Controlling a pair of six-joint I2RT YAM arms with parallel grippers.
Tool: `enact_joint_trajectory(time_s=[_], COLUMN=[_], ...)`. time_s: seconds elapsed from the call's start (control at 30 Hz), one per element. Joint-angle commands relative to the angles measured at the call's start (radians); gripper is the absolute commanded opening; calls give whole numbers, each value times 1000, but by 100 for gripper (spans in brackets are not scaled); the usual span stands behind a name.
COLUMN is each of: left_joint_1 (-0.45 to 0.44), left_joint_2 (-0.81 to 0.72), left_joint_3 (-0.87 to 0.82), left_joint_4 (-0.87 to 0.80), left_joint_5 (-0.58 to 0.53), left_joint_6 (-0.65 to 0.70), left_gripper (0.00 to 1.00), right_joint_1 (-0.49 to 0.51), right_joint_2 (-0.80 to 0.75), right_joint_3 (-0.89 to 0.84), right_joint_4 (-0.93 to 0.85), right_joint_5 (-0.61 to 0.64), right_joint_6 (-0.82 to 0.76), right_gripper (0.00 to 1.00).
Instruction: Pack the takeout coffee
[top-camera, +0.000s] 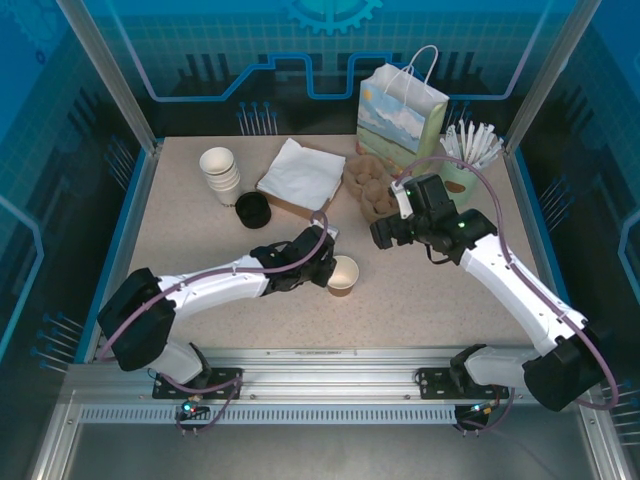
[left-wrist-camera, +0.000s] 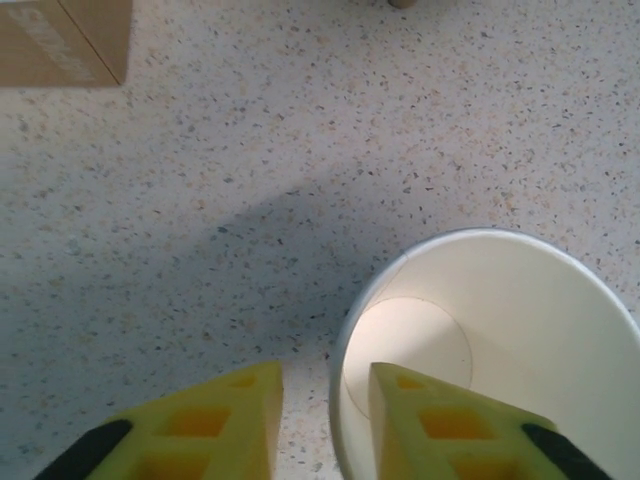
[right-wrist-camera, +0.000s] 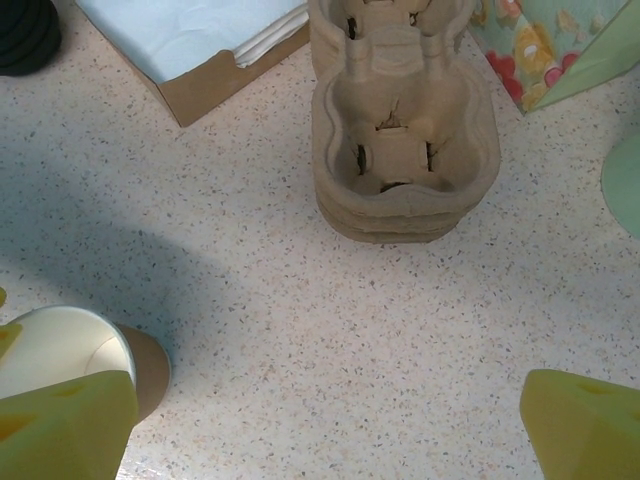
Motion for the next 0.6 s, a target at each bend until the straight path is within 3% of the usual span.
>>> enact_joint_trajectory(time_s=[0.0,0.3,0.43,0.57], left_joint_1=[35,410,567,655], left_joint_2=[-109,-243,-197,-69], left_joint_3=[-2,-59,-61,-8], left_joint_4=[-24,-60,-26,-12], left_joint_5=[-53,-29,8,-3], left_joint_6=[16,-96,-126,-110], left_gripper=[36,53,55,56], right_joint_1=[21,135,168,197], right_joint_2=[-45,-33,30,103], right_joint_3=[11,-16,3,52], right_joint_4=[1,154,189,179], right_joint_5=[-29,-95,-123,-122], right_joint_6=[20,63,70,64], right_gripper=[100,100,100,100])
